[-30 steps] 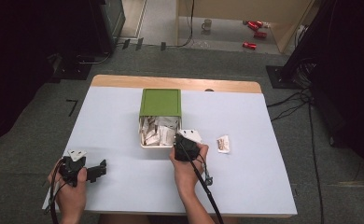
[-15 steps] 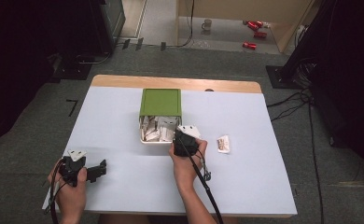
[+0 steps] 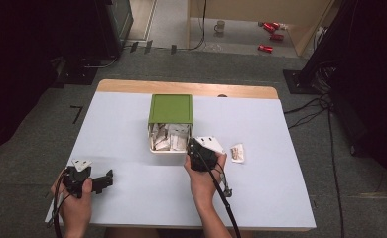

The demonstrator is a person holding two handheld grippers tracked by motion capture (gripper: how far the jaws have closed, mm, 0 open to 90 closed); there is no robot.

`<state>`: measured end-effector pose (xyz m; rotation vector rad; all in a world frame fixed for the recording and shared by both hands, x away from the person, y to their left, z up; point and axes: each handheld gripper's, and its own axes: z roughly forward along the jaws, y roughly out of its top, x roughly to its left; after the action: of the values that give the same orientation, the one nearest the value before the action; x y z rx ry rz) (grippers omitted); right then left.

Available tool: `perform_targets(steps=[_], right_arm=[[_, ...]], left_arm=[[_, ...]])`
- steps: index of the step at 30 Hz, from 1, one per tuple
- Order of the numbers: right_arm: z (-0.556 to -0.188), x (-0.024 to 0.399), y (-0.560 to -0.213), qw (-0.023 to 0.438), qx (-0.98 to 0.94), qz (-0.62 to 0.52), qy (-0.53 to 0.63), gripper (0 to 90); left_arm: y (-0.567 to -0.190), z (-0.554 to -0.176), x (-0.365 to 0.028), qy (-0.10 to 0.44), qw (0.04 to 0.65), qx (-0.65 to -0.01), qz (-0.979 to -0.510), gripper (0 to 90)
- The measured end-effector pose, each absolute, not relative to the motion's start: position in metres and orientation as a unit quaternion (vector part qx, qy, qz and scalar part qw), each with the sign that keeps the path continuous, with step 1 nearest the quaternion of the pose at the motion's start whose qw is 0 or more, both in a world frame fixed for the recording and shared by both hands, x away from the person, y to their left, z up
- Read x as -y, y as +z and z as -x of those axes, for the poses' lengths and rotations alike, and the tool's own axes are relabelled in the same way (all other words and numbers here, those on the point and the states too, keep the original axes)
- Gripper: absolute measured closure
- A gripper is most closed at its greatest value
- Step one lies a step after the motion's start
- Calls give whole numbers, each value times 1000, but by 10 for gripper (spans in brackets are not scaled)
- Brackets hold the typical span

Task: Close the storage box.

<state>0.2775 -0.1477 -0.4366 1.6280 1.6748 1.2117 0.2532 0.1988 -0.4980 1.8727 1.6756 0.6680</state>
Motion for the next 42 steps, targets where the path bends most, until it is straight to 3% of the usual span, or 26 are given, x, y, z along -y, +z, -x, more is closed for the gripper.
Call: perform_targets(steps=[8, 29, 31, 34, 37, 42], right_arm=[[-278, 143, -434, 269, -620, -601, 427, 898], [-296, 140, -432, 260, -614, -611, 427, 881], [-295, 145, -435, 243, -610, -610, 443, 846], [-290, 149, -439, 240, -615, -596, 457, 689], [-285, 152, -447, 237, -625, -585, 459, 591], [-277, 157, -458, 222, -640, -571, 464, 509]], left_arm=[[-498, -253, -199, 248, 268, -621, -694, 0], [-498, -253, -198, 248, 268, -622, -693, 0], [-498, -253, -199, 248, 268, -621, -693, 0], [-498, -253, -199, 248, 267, -621, -694, 0], [-498, -253, -199, 248, 267, -621, -694, 0], [-498, -253, -199, 248, 267, -621, -694, 0]])
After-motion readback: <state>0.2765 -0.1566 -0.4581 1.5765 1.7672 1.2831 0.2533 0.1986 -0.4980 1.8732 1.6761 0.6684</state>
